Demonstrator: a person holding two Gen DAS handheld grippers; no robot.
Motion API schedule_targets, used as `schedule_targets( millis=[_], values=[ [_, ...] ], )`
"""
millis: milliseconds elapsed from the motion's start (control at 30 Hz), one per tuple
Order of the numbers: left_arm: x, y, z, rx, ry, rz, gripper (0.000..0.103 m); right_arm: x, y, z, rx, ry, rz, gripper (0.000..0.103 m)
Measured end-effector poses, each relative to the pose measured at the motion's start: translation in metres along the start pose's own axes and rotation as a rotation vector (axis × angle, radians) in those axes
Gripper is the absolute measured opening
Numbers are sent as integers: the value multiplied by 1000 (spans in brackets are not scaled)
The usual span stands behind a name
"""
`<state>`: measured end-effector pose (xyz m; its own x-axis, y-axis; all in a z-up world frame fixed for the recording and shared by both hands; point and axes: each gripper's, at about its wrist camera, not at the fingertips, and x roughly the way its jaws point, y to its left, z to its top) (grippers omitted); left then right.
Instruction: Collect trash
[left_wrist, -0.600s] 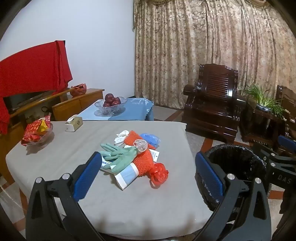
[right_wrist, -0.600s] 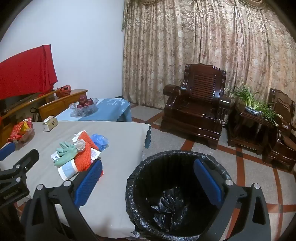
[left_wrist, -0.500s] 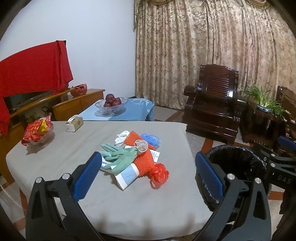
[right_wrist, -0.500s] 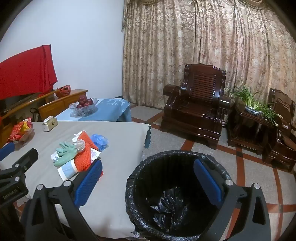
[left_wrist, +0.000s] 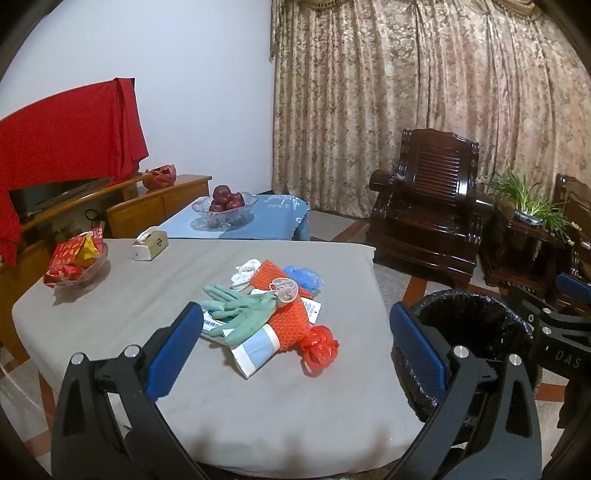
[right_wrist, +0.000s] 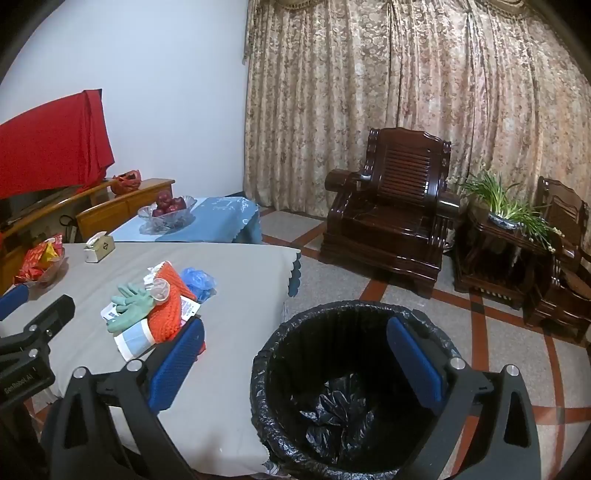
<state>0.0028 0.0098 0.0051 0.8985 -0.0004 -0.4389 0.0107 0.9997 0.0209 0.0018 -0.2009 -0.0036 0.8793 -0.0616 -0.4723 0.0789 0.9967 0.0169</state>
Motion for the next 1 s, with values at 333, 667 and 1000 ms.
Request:
schedule_targets(
  millis=[333, 667, 1000],
  values=[
    [-1, -2, -1, -2, 1, 0, 98, -1, 1, 0, -1, -2, -1, 97],
    [-1, -1, 0, -3, 1, 0, 98, -1, 2, 0, -1, -3, -1, 97],
    [0, 0, -1, -3, 1, -1, 98, 0, 2, 0, -2, -4, -2, 97]
  ],
)
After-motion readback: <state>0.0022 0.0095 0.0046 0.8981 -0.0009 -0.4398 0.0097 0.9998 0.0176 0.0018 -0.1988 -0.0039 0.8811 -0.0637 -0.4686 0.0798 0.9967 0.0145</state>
